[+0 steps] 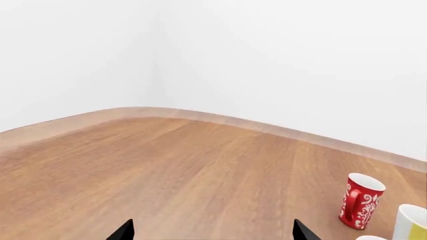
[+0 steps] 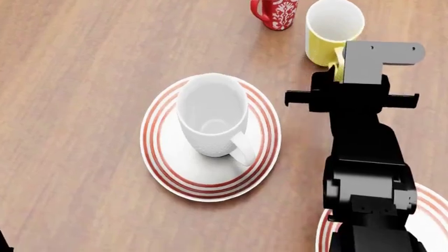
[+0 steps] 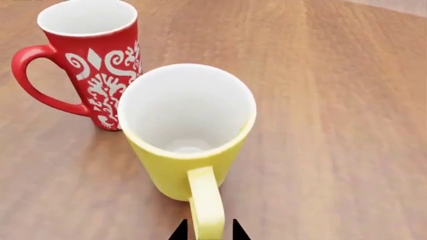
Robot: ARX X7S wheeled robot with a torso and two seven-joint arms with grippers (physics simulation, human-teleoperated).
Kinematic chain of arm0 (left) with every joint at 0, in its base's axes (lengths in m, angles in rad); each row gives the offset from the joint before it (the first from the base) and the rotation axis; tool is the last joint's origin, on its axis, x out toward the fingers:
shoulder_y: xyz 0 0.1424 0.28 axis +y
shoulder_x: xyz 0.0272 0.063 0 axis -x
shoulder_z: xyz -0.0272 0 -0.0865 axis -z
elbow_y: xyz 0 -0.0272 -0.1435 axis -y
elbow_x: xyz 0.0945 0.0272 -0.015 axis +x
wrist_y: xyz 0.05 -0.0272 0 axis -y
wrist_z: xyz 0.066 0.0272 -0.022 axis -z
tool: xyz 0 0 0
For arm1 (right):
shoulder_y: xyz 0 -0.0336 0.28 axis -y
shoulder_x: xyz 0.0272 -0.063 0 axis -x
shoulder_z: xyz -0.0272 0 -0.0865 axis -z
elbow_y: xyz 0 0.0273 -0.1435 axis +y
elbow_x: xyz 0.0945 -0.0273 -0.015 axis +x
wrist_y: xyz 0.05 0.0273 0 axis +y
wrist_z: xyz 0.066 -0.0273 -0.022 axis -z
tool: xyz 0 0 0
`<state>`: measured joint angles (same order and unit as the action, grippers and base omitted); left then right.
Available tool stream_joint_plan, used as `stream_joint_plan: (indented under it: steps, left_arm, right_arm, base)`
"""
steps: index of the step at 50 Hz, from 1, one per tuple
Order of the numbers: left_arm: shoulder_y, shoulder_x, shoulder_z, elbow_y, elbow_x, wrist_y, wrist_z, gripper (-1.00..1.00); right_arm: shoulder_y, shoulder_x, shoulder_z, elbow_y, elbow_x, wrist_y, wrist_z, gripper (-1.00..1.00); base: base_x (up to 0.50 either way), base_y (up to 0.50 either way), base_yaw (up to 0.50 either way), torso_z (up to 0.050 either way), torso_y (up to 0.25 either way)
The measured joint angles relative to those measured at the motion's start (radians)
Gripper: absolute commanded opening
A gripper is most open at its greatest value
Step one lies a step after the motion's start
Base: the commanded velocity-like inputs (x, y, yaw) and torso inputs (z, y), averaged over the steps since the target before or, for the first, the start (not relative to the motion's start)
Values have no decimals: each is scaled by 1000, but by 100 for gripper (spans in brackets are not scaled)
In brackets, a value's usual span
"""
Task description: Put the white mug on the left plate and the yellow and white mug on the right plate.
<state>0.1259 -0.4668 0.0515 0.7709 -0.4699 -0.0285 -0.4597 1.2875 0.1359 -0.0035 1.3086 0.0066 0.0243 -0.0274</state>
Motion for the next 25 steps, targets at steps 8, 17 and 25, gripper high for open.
stream_joint_plan:
  steps: [8,17,25]
  left_arm:
    - [1,-2,1,5,-2,0,-3,100]
    - [0,-5,4,5,-1,-2,-4,100]
    - [-3,-7,8,5,0,-4,-6,100]
  right_arm:
    - [-6,3,12,-1,3,-11,-2,-100]
    - [-20,8,44,0,24,-76,-20,-100]
    - [-31,14,68,-3,35,-165,-46,-100]
  base:
    - [0,0,0,0,0]
    - [0,0,0,0,0]
    - [0,0,0,0,0]
